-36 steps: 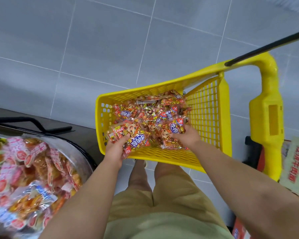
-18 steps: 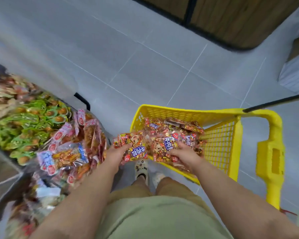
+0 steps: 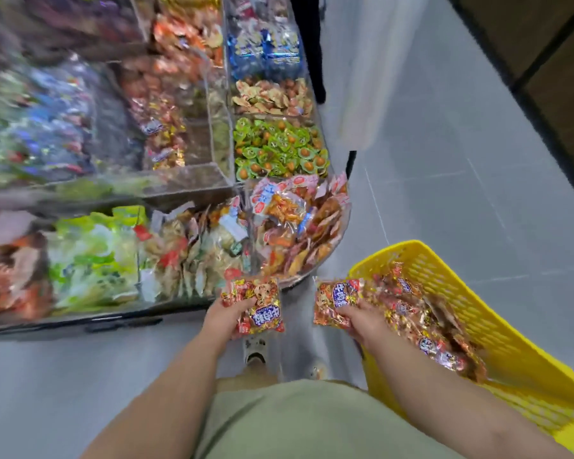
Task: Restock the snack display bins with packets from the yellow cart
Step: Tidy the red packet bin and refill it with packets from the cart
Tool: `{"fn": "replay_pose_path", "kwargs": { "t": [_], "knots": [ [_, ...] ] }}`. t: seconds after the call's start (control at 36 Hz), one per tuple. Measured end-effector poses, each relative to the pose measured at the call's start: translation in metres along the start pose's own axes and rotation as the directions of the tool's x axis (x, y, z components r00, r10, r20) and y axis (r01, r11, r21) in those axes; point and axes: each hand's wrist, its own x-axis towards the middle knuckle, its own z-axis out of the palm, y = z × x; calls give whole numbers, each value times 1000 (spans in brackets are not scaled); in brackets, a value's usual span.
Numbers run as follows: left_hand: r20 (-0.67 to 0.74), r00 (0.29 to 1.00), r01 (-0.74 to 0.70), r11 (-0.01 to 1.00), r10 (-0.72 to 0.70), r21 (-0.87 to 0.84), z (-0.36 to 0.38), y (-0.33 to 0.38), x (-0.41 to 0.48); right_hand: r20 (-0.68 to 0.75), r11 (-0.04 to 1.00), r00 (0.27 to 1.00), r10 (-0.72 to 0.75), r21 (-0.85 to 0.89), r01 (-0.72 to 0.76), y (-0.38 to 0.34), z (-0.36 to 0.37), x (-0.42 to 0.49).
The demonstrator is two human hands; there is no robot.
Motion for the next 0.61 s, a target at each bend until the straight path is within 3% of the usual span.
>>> {"fn": "replay_pose_path", "kwargs": {
  "t": [0.19, 0.36, 0.61],
  "knots": [
    [-99, 995, -15, 951, -16, -310, -69, -23, -6, 176, 987, 981, -87, -119, 109, -19, 81, -12],
    [-186, 983, -84, 873, -8, -480, -141, -24, 7, 282, 956, 948, -145, -206, 208, -39, 156, -31],
    [-192, 978, -162, 879, 82, -448, -272, 8, 36, 366, 867, 896, -253, -326, 378, -52, 294, -63]
  ]
}}
